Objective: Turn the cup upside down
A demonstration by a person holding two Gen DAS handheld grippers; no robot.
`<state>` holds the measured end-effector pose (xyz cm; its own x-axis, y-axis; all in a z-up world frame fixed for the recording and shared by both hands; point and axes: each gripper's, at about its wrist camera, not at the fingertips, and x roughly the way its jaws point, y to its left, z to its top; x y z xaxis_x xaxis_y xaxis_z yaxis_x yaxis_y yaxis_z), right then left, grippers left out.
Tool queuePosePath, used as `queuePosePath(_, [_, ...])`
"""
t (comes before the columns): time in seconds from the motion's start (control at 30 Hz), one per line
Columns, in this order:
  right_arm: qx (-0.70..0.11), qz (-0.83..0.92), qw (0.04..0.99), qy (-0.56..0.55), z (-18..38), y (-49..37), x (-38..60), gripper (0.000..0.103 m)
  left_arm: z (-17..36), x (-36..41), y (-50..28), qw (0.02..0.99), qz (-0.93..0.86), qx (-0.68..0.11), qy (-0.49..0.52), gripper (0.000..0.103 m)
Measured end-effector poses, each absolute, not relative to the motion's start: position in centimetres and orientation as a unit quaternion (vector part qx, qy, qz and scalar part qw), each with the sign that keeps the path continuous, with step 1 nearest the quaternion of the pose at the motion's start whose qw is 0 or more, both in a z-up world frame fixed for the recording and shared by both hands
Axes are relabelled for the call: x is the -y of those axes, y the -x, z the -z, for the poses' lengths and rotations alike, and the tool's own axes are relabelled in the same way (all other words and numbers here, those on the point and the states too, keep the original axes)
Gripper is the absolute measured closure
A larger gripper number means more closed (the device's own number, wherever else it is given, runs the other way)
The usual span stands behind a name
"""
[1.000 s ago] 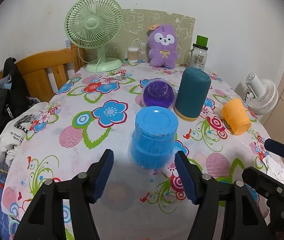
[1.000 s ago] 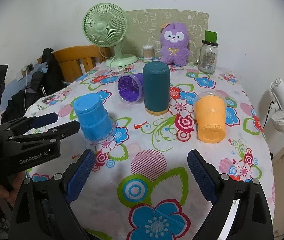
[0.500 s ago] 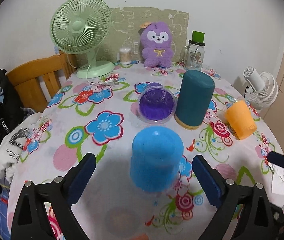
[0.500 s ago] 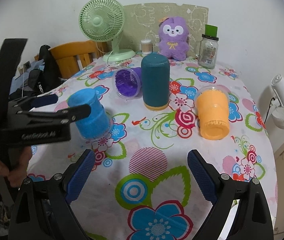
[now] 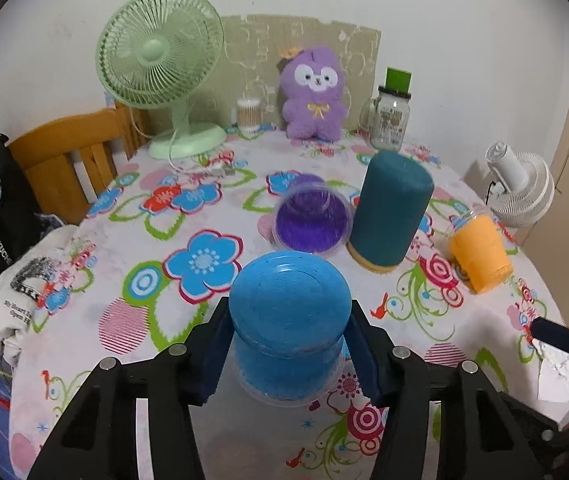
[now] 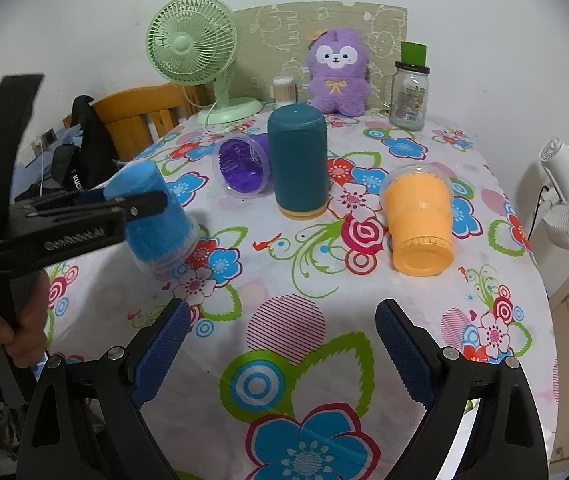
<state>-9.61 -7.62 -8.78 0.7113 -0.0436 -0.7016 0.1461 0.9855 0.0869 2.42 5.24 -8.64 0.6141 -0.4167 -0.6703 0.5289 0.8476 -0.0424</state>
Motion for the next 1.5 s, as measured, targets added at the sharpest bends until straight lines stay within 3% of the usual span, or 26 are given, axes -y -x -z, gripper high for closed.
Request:
queuePosePath(0.4, [-0.365,0.047,0.927,-0.067,7.6,9.8,6.6,0.008,5.3,-7.7,0.5,0.908,0.265,-0.317,-0.066,0.046])
queuePosePath(1.5, [-0.364,0.042,0.928,-0.066,7.3,9.4,5.6,0.008,8.3,-7.5,1.1,0.896,0.25,-0.359,-0.076,0.046])
